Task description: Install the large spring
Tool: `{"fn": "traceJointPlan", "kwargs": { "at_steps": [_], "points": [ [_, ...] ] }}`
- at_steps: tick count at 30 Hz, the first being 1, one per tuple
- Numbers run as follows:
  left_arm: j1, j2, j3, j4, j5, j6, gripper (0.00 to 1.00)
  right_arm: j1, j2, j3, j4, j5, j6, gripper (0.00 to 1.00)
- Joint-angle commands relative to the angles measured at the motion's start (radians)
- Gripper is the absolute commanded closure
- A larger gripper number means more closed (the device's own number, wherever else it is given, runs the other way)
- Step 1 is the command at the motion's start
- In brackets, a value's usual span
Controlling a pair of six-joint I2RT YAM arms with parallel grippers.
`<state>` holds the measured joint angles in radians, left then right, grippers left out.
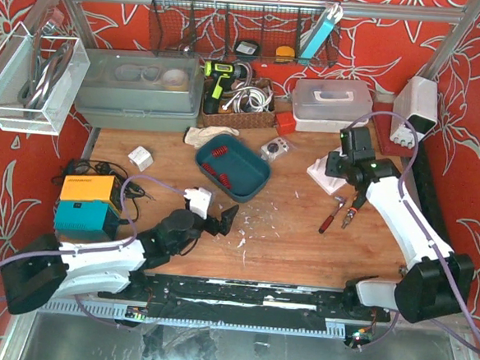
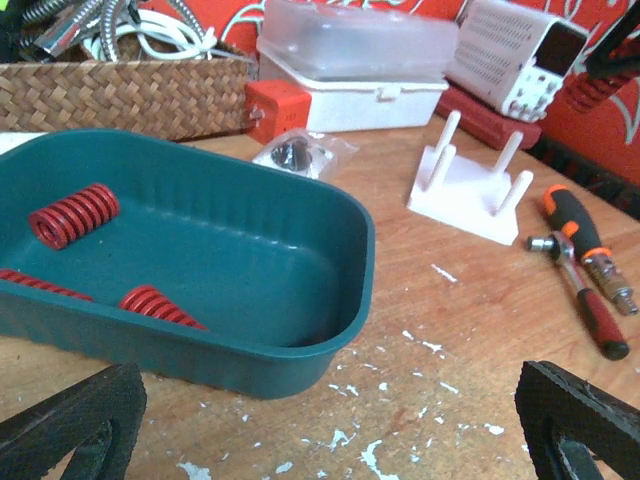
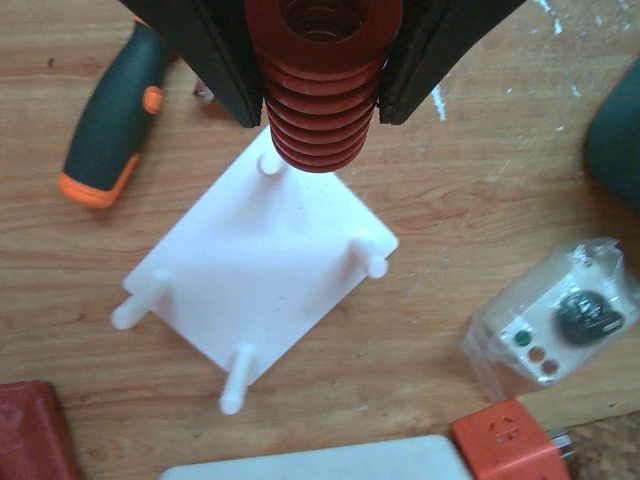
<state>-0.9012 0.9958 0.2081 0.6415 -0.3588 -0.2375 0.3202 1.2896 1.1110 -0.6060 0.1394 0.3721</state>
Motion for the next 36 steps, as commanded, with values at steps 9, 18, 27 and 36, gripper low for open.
{"fn": "traceJointPlan", "kwargs": {
  "at_steps": [9,18,27,36],
  "points": [
    [-0.007,-0.032,0.054,0.006,0.109,0.005,0.00,-0.055,0.208,0.296,-0.198,0.188,-0.159,1.00],
    [-0.007,-0.028,0.053,0.003,0.074,0.041,0.00,-0.104,0.447,0.550,-0.266,0.216,-0.282,1.00],
    [-0.007,-0.063,0.046,0.004,0.080,0.047,0.00,-0.147,0.623,0.728,-0.302,0.197,-0.291,1.00],
    [-0.007,-0.068,0.045,0.007,0.108,0.041,0.00,-0.149,0.606,0.633,-0.146,0.034,-0.194,1.00]
  ]
}}
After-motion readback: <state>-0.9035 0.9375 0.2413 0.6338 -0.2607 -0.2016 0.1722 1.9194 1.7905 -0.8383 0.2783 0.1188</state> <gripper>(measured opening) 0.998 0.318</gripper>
